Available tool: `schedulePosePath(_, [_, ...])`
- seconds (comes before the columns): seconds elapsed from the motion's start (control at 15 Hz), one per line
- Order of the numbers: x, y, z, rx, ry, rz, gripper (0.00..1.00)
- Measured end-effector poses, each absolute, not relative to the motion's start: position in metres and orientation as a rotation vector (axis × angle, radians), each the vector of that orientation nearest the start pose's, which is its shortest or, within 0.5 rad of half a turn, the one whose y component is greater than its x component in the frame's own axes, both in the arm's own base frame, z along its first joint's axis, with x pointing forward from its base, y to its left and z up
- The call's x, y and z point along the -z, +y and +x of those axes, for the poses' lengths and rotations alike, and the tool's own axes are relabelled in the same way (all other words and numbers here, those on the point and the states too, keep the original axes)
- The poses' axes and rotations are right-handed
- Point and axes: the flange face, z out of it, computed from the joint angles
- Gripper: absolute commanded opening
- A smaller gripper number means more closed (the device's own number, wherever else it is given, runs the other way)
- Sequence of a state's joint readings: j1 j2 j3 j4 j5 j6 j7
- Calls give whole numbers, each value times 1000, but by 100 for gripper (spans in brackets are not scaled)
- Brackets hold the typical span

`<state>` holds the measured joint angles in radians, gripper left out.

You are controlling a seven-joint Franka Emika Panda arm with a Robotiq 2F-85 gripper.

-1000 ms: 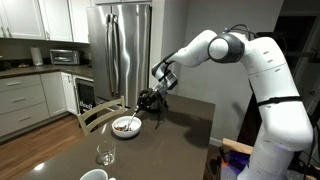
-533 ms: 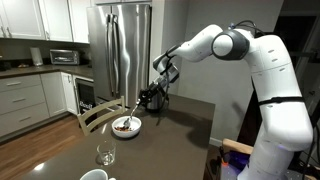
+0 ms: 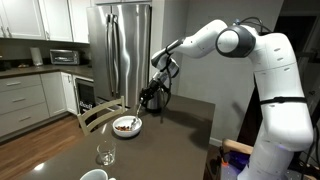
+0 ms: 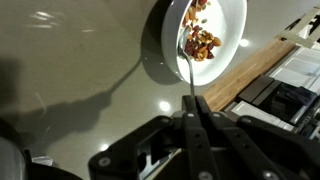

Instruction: Use the spoon to put some of the contents in the white bowl into the glass

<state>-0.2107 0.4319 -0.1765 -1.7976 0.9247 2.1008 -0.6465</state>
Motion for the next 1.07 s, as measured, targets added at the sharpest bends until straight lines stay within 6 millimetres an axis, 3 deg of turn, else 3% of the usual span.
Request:
schedulePosePath(0.4, [-317, -181, 628, 376, 230, -2592, 5])
schedulePosePath(1.07, [-312, -163, 630, 372, 219, -2574, 5])
